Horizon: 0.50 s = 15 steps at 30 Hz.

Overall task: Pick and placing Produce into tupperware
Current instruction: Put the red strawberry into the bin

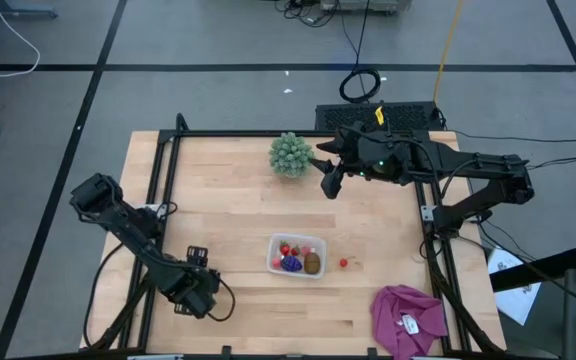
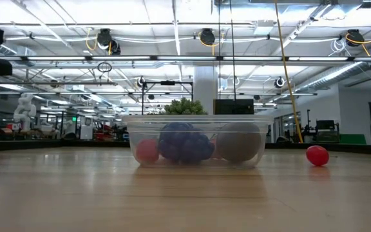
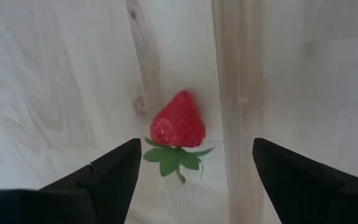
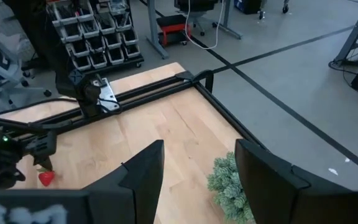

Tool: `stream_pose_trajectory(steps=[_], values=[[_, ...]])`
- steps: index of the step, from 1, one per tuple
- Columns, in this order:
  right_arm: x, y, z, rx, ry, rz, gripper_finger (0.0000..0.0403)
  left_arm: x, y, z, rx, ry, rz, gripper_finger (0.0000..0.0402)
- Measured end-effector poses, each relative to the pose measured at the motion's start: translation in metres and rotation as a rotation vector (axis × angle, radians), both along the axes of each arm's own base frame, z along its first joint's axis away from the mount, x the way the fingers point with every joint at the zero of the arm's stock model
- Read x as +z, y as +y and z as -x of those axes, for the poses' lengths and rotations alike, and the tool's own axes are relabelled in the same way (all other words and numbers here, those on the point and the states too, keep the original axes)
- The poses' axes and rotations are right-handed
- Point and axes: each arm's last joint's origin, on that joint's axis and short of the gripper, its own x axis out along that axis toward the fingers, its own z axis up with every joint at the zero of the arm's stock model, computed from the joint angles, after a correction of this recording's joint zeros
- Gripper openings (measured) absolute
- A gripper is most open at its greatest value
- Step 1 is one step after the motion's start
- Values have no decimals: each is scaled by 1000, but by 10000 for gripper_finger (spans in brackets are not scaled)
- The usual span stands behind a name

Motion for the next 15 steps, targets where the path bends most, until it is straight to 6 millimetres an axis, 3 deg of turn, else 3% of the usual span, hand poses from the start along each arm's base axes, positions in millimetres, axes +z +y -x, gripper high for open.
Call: stream_pose_trajectory(steps=[6, 15], values=[[0, 0, 0, 1, 1, 2, 189, -5, 6, 0, -4, -40, -62, 310], [0, 0, 0, 1, 1, 2, 189, -6, 2, -6, -36, -82, -3, 310]])
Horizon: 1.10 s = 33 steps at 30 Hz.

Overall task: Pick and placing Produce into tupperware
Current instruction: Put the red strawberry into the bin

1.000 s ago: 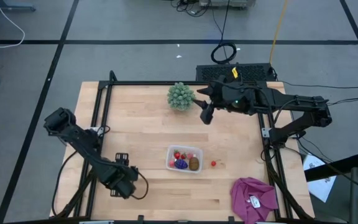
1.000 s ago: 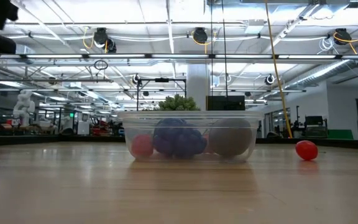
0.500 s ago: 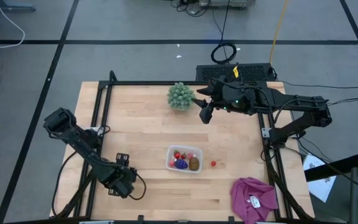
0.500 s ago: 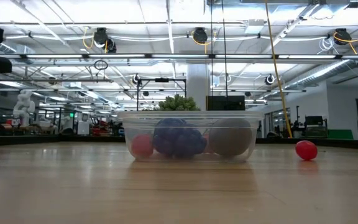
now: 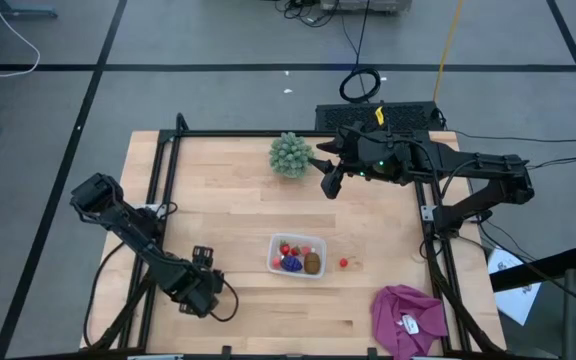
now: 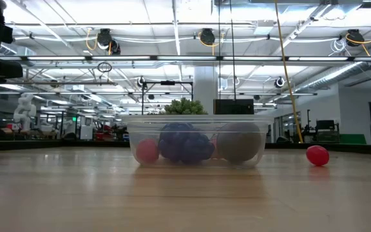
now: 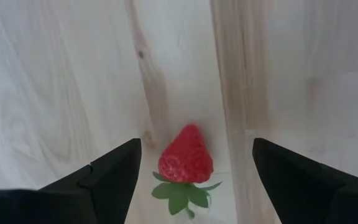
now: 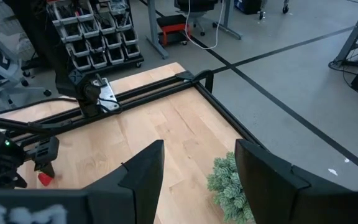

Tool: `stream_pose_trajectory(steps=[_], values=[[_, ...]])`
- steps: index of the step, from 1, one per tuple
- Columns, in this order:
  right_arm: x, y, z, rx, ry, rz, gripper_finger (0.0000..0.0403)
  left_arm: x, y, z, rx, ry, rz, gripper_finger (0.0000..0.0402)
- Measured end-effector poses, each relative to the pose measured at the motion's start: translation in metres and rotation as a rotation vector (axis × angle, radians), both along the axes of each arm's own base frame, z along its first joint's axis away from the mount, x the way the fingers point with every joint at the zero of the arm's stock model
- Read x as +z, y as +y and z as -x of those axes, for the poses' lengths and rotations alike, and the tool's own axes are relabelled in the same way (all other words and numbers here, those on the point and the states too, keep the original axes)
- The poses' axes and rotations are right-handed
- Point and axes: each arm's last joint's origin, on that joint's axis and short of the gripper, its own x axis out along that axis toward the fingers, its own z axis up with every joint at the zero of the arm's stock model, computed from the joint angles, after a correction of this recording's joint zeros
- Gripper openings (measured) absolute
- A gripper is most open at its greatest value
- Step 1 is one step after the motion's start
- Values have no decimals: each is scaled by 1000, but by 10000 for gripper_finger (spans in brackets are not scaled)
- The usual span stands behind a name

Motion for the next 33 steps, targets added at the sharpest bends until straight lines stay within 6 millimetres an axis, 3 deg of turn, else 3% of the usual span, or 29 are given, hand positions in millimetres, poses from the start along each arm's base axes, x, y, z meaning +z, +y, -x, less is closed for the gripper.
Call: stream_pose_trajectory(steps=[6, 14, 24, 33], values=[[0, 0, 0, 11, 0, -7, 189, -1, 4, -3, -2, 3, 4, 310], [0, 2, -1, 51, -1, -27, 189, -18, 17, 4, 52, 90, 23, 310], [0, 2, -1, 51, 0, -25, 189, -20, 17, 4, 45, 77, 40, 309], [0, 2, -1, 50, -1, -26, 189, -21, 16, 3, 49, 74, 57, 241]])
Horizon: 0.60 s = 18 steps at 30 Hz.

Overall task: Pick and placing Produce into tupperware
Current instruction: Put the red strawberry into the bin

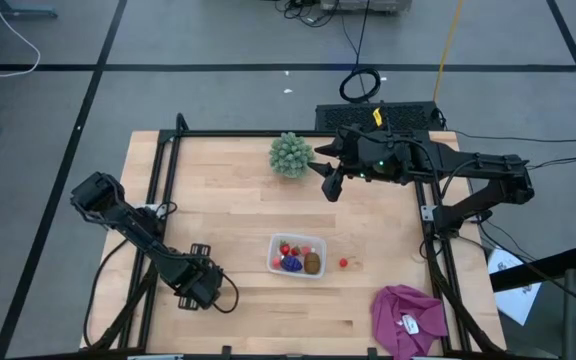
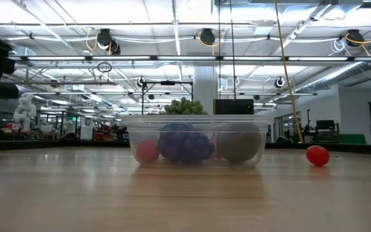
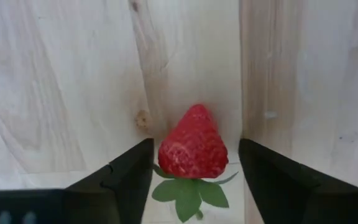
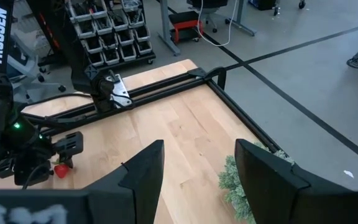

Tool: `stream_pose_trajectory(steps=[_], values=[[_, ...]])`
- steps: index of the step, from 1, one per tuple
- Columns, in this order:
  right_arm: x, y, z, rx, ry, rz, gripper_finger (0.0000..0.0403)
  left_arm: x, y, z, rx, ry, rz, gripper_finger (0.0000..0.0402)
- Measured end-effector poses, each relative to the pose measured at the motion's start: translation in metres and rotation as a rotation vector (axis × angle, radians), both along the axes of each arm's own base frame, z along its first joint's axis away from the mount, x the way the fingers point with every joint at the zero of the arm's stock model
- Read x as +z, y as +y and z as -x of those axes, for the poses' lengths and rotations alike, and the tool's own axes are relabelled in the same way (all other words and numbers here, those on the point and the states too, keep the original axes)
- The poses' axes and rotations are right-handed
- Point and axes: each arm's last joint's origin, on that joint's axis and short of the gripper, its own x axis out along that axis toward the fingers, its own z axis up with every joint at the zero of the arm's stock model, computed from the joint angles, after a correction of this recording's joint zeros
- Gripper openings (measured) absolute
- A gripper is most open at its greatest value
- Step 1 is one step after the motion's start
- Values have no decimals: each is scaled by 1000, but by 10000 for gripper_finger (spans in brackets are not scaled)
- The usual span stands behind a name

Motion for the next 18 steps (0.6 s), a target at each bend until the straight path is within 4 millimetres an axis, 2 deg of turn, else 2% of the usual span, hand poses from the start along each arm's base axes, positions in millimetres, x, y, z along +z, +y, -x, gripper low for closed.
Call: stream_pose_trajectory(steps=[9, 18], values=[[0, 0, 0, 0, 0, 0, 189, 0, 0, -1, 24, -2, 7, 187], [0, 0, 0, 0, 1, 2, 189, 0, 0, -1, 59, -12, -2, 159]])
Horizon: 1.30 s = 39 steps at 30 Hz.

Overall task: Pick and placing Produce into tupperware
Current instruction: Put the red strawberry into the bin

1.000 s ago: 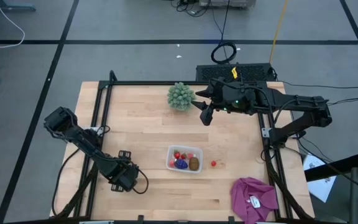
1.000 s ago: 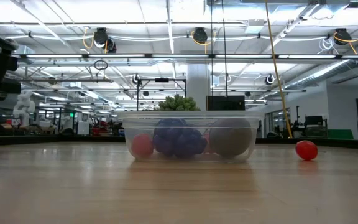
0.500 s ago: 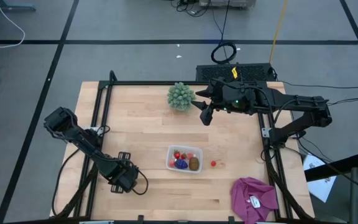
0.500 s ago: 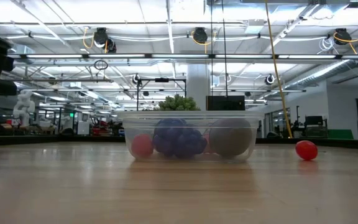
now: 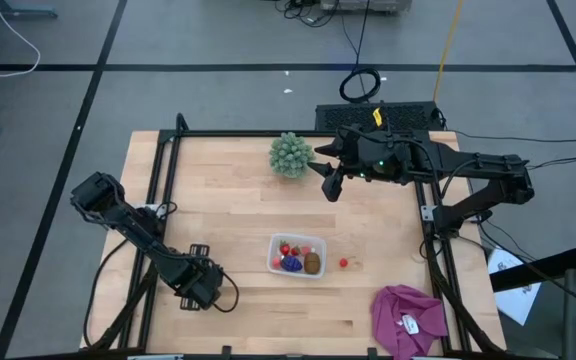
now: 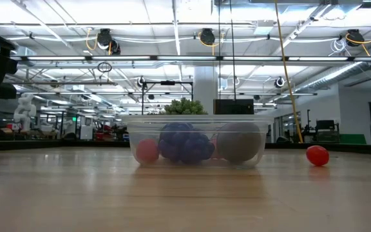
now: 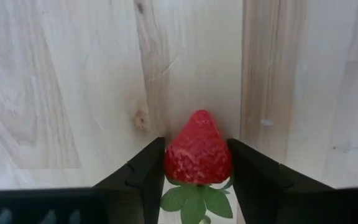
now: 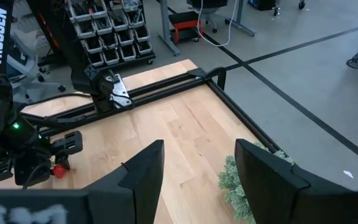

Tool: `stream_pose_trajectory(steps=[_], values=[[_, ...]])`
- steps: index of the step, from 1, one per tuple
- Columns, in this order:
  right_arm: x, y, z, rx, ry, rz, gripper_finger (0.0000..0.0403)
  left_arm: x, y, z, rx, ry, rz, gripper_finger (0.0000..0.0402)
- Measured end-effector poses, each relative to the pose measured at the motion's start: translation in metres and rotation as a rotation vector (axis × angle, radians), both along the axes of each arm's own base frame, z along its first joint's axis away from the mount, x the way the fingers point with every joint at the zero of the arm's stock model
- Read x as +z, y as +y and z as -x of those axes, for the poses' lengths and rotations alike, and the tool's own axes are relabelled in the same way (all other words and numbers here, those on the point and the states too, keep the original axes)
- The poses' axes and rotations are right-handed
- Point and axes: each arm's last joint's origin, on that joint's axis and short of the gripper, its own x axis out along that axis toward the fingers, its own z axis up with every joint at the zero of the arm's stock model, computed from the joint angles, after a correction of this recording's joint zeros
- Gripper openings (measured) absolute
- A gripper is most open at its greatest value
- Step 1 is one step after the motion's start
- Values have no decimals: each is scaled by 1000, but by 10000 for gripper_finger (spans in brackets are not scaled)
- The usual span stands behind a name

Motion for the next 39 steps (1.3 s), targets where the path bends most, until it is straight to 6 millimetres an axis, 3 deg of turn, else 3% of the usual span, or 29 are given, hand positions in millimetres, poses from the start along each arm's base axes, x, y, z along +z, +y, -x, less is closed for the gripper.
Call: stream_pose_trajectory(steps=[12, 17, 21, 31, 39], values=[[0, 0, 0, 0, 0, 0, 189, 4, -2, -5, 3, -40, -25, 160], [0, 0, 0, 0, 0, 1, 189, 19, -3, -14, 12, -60, -2, 161], [0, 0, 0, 4, 4, 11, 189, 42, 2, -24, 30, -97, 15, 161], [8, -7, -3, 35, -30, 159, 189, 103, 23, -67, 25, -299, 56, 161], [13, -27, -3, -22, -47, 213, 189, 111, 41, -119, -47, -402, 54, 161]])
